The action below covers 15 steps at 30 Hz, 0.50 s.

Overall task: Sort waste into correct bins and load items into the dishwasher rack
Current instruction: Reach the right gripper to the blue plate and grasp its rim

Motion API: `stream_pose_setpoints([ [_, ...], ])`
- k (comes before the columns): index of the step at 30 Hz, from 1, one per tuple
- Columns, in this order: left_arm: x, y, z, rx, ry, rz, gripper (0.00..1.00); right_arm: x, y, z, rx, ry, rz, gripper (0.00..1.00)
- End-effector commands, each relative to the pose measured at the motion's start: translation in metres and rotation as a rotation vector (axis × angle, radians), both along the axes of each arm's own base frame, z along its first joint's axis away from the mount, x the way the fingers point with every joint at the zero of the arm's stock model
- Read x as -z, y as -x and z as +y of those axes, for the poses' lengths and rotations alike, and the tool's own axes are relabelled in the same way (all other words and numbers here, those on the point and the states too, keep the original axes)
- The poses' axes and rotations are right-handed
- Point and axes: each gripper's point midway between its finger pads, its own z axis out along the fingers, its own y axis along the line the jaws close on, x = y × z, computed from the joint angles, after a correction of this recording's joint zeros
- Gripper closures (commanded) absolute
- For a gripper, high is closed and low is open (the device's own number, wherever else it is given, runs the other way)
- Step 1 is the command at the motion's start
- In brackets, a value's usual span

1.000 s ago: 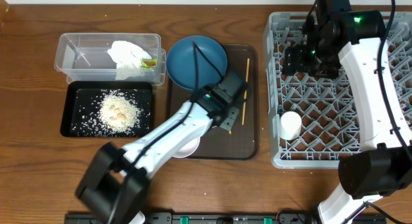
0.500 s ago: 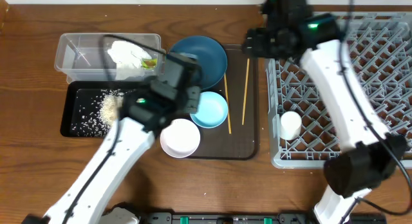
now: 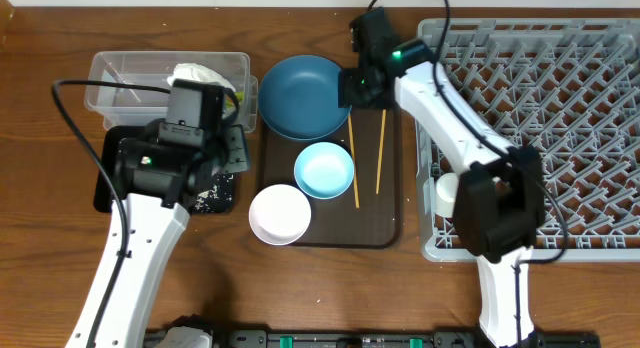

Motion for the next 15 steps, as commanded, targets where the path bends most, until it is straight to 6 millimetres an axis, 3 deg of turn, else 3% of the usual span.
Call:
stream_pose_setpoints([
  [1,-0.006,-0.001,0.007,-0.027,0.007,-0.013,0.46,0.025,0.004,0.008,0.023,0.027,0.035,0.45],
  [9,-0.006,-0.002,0.011,-0.039,0.004,-0.015,0.42,0.072,0.006,0.015,0.015,0.056,0.085,0.67],
  [15,-0.006,-0.002,0.012,-0.042,-0.002,-0.016,0.41,0.071,0.004,0.014,0.021,0.062,0.075,0.74],
])
